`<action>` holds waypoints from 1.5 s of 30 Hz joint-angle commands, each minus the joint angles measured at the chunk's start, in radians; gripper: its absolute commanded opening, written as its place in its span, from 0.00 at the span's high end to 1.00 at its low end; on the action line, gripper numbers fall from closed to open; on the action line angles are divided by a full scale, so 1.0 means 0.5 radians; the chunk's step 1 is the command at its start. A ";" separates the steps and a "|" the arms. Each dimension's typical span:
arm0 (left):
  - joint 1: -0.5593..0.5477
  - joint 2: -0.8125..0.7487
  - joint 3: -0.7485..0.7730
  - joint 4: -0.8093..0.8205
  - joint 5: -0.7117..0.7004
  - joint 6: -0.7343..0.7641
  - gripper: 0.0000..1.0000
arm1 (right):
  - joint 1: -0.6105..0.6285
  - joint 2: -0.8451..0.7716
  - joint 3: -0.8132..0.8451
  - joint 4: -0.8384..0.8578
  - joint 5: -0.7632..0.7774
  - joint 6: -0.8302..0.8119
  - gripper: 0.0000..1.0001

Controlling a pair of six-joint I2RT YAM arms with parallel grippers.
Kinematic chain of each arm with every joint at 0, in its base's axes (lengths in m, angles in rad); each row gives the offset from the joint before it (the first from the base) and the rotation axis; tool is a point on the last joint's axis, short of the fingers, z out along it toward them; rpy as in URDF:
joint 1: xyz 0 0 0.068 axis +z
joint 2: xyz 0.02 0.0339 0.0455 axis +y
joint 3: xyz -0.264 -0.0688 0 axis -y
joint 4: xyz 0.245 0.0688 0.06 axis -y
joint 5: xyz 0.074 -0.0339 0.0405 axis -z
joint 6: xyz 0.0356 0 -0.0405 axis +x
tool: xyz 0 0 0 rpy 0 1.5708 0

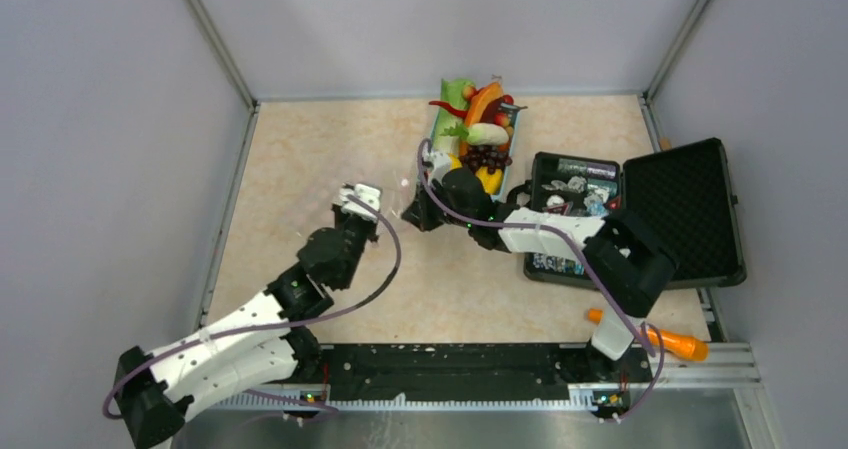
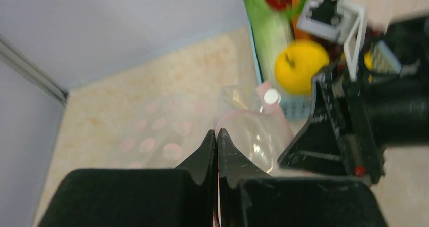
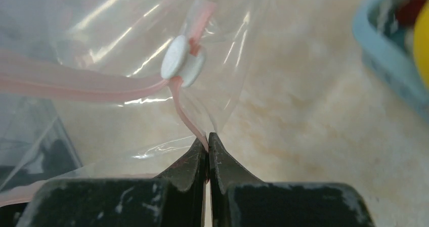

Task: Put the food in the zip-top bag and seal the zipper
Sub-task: Adjust the zipper food storage bag at the center of the board.

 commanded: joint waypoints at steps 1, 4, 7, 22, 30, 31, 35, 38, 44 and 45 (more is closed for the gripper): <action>0.006 0.084 -0.229 -0.052 0.040 -0.490 1.00 | -0.096 0.103 -0.208 0.055 -0.088 0.263 1.00; 0.006 0.121 -0.248 -0.200 0.019 -0.675 1.00 | -0.096 0.057 -0.252 0.093 -0.117 0.237 1.00; 0.006 0.151 -0.261 -0.250 -0.118 -0.796 1.00 | -0.095 0.003 -0.223 0.031 -0.079 0.180 1.00; 0.005 0.412 -0.254 -0.123 0.033 -1.259 1.00 | -0.093 -0.176 -0.194 -0.252 -0.046 0.090 0.67; 0.006 0.468 -0.239 -0.051 0.238 -1.196 1.00 | -0.089 -0.144 -0.230 -0.183 0.001 0.228 0.63; 0.006 0.482 -0.237 -0.045 0.255 -1.190 1.00 | -0.090 -0.124 -0.236 -0.138 -0.028 0.273 0.63; 0.003 0.483 -0.252 -0.015 0.287 -1.167 1.00 | -0.071 0.019 -0.186 -0.136 -0.009 0.331 0.64; 0.003 0.461 -0.257 0.000 0.251 -1.136 1.00 | -0.054 0.084 -0.190 -0.198 0.056 0.327 0.75; 0.006 0.340 -0.196 -0.087 -0.133 -0.889 1.00 | -0.043 -0.002 -0.403 -0.194 0.342 0.325 1.00; 0.006 0.308 -0.182 -0.103 -0.187 -0.847 1.00 | -0.042 -0.008 -0.406 -0.206 0.367 0.305 1.00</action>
